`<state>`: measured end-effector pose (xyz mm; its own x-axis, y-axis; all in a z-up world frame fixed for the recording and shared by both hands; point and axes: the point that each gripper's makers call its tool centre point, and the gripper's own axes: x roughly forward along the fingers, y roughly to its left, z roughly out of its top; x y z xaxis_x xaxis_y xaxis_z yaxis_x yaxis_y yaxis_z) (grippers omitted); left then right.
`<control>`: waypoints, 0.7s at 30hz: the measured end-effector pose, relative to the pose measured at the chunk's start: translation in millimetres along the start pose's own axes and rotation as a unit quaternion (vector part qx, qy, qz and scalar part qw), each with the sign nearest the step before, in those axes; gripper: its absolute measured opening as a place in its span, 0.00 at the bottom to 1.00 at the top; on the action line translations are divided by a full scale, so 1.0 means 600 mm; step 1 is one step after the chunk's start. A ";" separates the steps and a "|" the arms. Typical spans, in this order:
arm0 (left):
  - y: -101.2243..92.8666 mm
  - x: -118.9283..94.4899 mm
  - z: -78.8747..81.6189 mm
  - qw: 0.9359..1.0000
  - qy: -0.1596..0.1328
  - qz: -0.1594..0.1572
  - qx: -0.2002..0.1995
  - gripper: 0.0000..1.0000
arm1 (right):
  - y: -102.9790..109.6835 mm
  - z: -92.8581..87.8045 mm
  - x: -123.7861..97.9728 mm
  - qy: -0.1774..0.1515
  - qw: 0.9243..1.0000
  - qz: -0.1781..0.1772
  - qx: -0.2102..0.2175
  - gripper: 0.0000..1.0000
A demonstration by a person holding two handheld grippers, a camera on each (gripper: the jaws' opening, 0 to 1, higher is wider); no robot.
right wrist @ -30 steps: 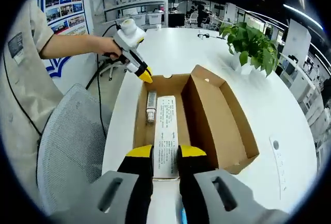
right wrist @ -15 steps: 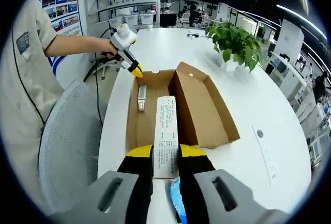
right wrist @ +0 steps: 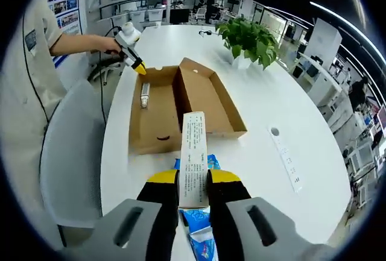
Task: Operate the shoe box by opening the lid, removing the specified soft item, and placing it in the target area until the item is outside and the box remains undamaged.
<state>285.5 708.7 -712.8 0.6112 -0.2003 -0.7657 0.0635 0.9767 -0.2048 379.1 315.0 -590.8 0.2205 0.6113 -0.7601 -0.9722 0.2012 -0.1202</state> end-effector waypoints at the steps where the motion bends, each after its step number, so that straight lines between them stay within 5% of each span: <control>1: 0.001 0.000 0.000 1.000 0.000 -0.001 -0.001 0.07 | -0.006 -0.006 -0.002 0.003 1.000 -0.003 0.001 0.15; 11: 0.001 0.001 0.001 1.000 0.001 0.000 -0.002 0.07 | -0.080 -0.082 -0.019 0.041 0.998 -0.038 -0.008 0.15; 21: 0.001 0.002 0.001 1.000 0.001 -0.001 0.003 0.07 | -0.117 -0.155 -0.015 0.091 0.994 -0.042 -0.034 0.15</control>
<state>287.0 709.2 -713.3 0.6086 -0.2033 -0.7670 0.0697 0.9766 -0.2036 437.9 224.3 -635.1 0.2893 0.4448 -0.8476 -0.9554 0.1891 -0.2269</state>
